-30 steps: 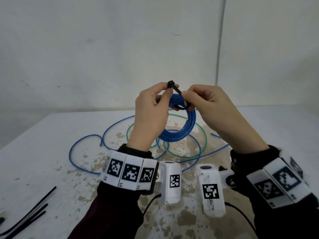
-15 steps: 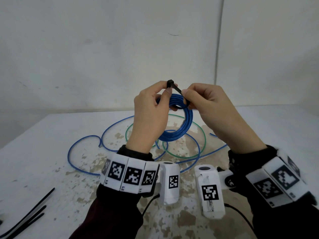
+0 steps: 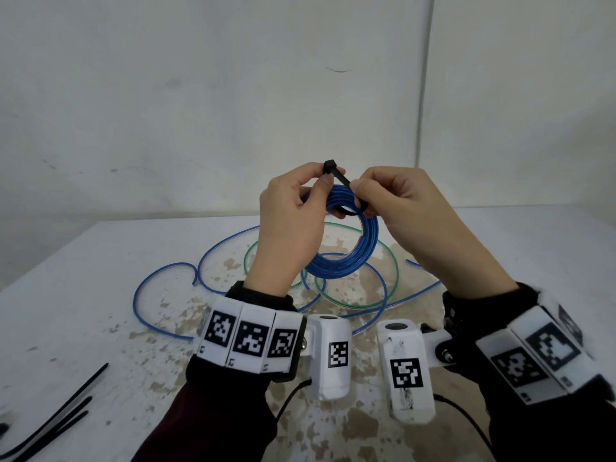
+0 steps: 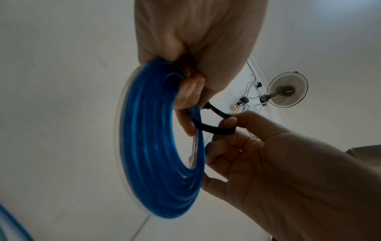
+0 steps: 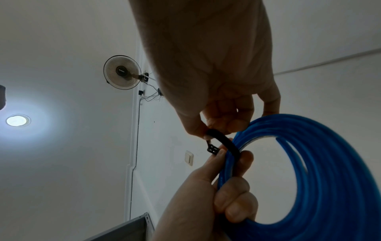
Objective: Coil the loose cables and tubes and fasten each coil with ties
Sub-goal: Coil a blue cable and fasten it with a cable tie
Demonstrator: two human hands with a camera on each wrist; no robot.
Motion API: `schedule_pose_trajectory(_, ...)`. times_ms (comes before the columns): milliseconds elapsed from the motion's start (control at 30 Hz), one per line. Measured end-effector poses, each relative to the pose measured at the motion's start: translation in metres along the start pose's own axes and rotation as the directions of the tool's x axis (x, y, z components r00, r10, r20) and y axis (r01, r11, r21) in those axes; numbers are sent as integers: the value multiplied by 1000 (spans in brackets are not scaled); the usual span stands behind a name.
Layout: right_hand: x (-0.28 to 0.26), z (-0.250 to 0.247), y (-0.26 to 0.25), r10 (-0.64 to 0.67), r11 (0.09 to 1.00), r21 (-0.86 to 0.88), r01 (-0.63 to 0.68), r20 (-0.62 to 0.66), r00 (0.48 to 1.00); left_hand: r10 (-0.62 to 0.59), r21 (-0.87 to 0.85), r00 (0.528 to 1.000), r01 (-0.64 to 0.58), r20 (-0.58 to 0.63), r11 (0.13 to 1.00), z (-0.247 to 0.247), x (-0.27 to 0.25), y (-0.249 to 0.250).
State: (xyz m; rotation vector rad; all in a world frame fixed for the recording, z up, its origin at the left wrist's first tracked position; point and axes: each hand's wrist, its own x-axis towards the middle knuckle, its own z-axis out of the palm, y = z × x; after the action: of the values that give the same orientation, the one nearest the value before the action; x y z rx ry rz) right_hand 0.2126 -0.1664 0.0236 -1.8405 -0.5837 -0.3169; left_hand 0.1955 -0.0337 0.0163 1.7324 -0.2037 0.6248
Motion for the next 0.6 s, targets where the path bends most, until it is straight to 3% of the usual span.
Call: schedule_pose_trajectory(600,1,1,2,4,1000,29,-4,7,1000,10,71,1000,-10,-1,997,-3,1,2)
